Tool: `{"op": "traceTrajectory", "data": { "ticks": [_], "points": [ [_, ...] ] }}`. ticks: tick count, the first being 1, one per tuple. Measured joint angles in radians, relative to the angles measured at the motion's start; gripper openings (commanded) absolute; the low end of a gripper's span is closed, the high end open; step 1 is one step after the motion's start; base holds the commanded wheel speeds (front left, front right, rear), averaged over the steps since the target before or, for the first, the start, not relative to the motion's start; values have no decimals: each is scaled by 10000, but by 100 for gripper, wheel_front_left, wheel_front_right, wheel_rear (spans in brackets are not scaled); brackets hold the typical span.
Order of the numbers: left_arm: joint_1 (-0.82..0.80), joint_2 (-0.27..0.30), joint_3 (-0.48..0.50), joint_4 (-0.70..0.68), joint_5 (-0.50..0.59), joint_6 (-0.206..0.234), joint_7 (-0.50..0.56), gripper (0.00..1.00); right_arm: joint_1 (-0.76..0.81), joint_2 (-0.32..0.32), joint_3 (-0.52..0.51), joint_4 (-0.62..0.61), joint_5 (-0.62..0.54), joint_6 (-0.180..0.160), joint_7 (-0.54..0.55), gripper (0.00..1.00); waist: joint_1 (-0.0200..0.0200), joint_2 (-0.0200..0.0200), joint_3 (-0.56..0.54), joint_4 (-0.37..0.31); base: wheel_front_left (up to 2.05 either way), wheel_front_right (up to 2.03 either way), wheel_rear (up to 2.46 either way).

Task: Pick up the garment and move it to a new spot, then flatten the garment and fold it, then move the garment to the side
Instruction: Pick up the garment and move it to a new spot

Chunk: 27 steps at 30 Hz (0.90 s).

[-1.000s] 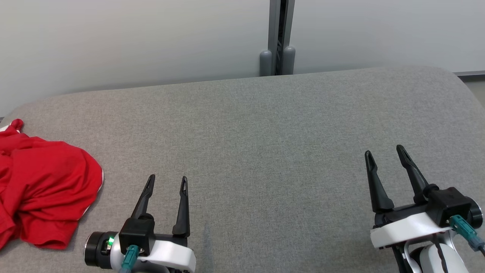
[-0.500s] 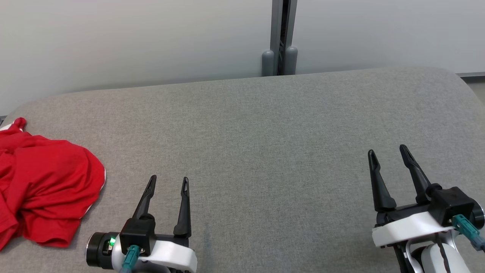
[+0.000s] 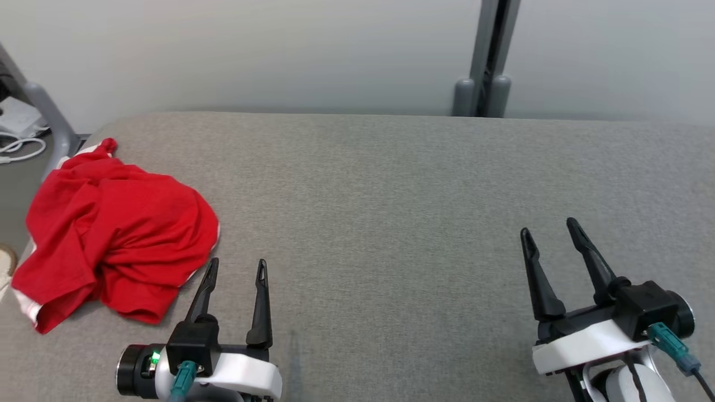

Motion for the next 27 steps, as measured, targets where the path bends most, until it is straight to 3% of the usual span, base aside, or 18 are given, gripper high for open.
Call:
{"op": "traceTrajectory", "data": {
  "ticks": [19,27],
  "points": [
    [694,4,834,-251,314,-240,0,100,383,6,926,29,311,2,0,100,0,0,-461,2953,0,0,0],
    [1034,0,1258,-596,341,-222,-2,100,270,12,1446,167,408,2,0,100,0,0,-577,3563,0,0,0]
  ]
}}
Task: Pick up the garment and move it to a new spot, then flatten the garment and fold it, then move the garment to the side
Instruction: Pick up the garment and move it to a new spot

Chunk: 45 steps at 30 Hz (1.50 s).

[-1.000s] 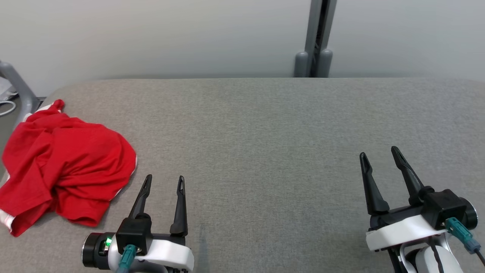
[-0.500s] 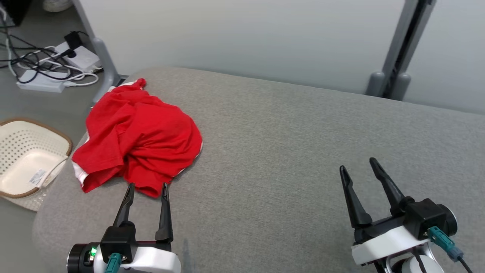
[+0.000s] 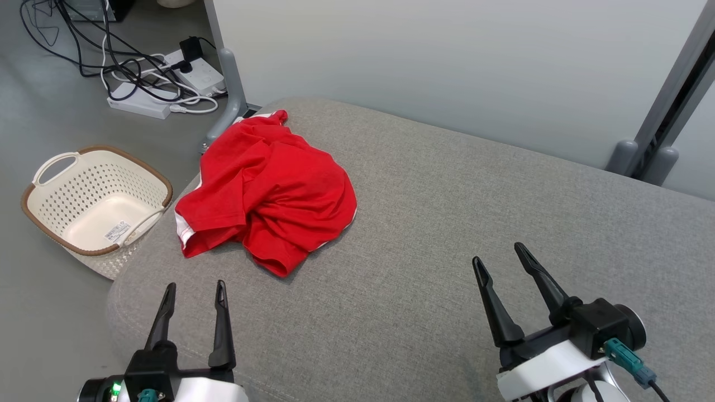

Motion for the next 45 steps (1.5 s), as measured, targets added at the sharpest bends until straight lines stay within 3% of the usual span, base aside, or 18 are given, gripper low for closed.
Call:
{"op": "traceTrajectory", "data": {
  "ticks": [23,36,40,45],
  "points": [
    [207,2,244,-136,56,-104,2,100,61,-2,-33,44,165,0,0,100,0,0,-82,-80,0,0,0],
    [-1145,10,77,194,-861,-82,0,100,-719,-359,-228,-477,-535,0,0,100,0,0,1340,-342,0,0,0],
    [-2239,-6,238,798,-658,-541,0,100,-1115,-690,-150,-681,-616,0,0,100,0,0,2103,-642,0,0,0],
    [-4035,623,424,2336,-807,-1306,276,100,-1430,-1003,-153,-920,-623,0,0,100,0,0,2988,-1106,0,0,0]
  ]
}}
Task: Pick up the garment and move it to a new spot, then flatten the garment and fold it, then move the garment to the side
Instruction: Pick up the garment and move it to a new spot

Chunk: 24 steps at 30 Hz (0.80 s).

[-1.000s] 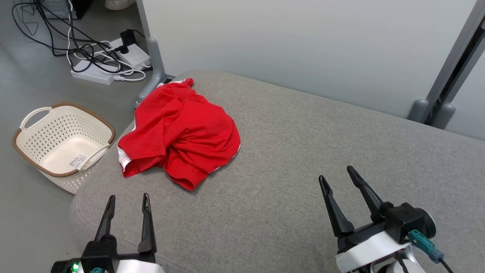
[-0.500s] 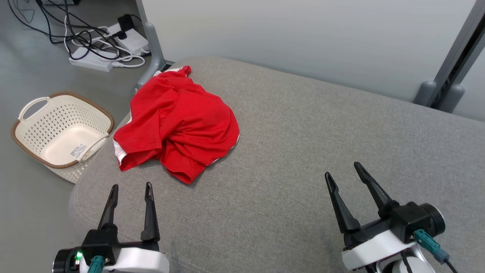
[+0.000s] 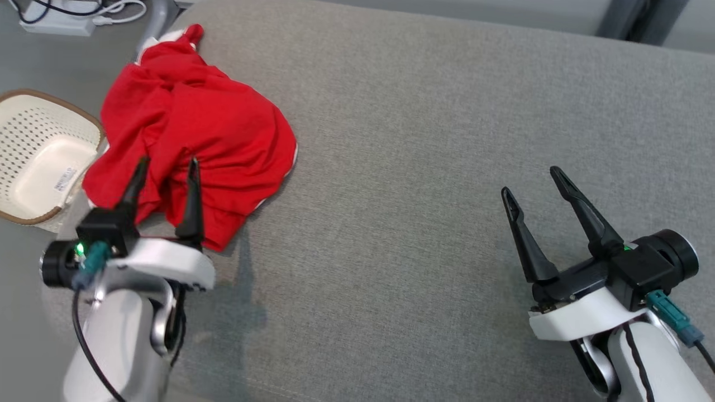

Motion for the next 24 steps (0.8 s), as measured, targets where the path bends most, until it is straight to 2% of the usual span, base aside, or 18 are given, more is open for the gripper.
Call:
{"op": "traceTrajectory", "data": {
  "ticks": [4,7,9,10,11,13,14,20,24],
  "points": [
    [-1497,616,188,836,-249,-378,1129,100,-181,-174,-31,-113,4,0,0,100,0,0,529,-400,0,0,0],
    [-2162,872,355,1145,-389,-368,1680,100,-233,-176,-82,-153,40,0,0,100,0,0,745,-593,0,0,0],
    [-2826,1262,378,1622,-428,-441,2778,100,-310,-203,-98,-219,109,0,0,100,0,0,1012,-843,0,0,0],
    [-2826,1262,378,1622,-428,-441,2778,100,-310,-203,-98,-219,109,0,0,100,0,0,1012,-843,0,0,0],
    [-3151,1457,359,1843,-462,-468,3490,100,-315,-230,-105,-238,111,0,0,100,-1,0,1151,-982,0,0,0],
    [-3270,1624,291,1912,-412,-527,3793,100,-315,-234,-86,-255,109,0,0,100,0,0,1208,-1046,0,0,0],
    [-3491,1893,169,2010,-244,-541,4266,100,-314,-257,-100,-290,107,0,0,100,0,0,1317,-1142,0,0,0],
    [-3644,2257,-35,2067,-31,-483,5221,100,-312,-265,-155,-326,100,0,0,100,0,0,1500,-1295,0,0,0],
    [-3638,2284,-54,2042,-128,-468,5726,100,-308,-261,-171,-339,102,0,0,100,0,0,1566,-1338,0,0,0]
  ]
}}
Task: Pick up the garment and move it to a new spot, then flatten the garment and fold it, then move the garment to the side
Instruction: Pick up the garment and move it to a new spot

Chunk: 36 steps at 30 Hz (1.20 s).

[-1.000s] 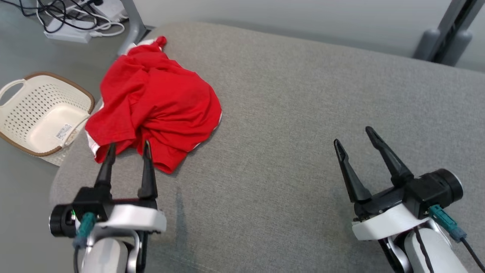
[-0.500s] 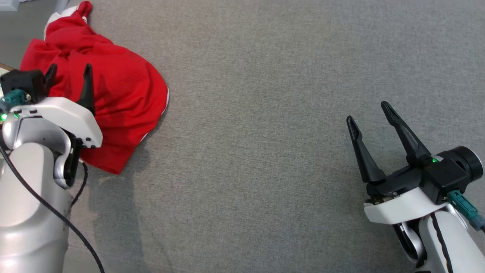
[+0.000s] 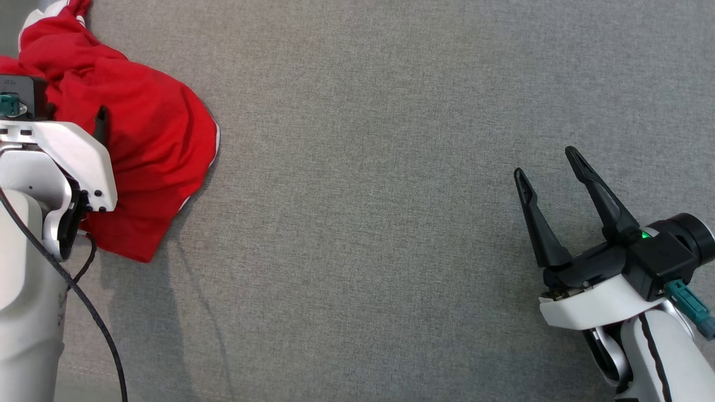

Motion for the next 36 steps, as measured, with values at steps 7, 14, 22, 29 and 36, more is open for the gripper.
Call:
{"op": "traceTrajectory", "data": {
  "ticks": [7,14,22,29,36],
  "points": [
    [81,-63,-15,-242,-192,25,263,0,1,0,-12,29,-6,0,0,100,0,0,17,-11,0,0,0],
    [103,-69,249,-598,-343,401,-176,0,12,29,12,174,-21,0,0,100,0,0,-232,-3,0,0,0],
    [-7,-48,848,-1432,-445,1043,-1787,0,123,215,100,293,-86,0,0,100,0,0,-805,-36,0,0,0],
    [-434,-330,888,-2454,-512,1085,-3459,0,209,491,-100,355,-115,0,0,100,0,0,-1518,-93,0,0,0],
    [-625,-1072,194,-3572,-769,702,-3743,0,301,922,-583,328,-209,0,0,100,0,0,-2138,-430,0,0,0]
  ]
}}
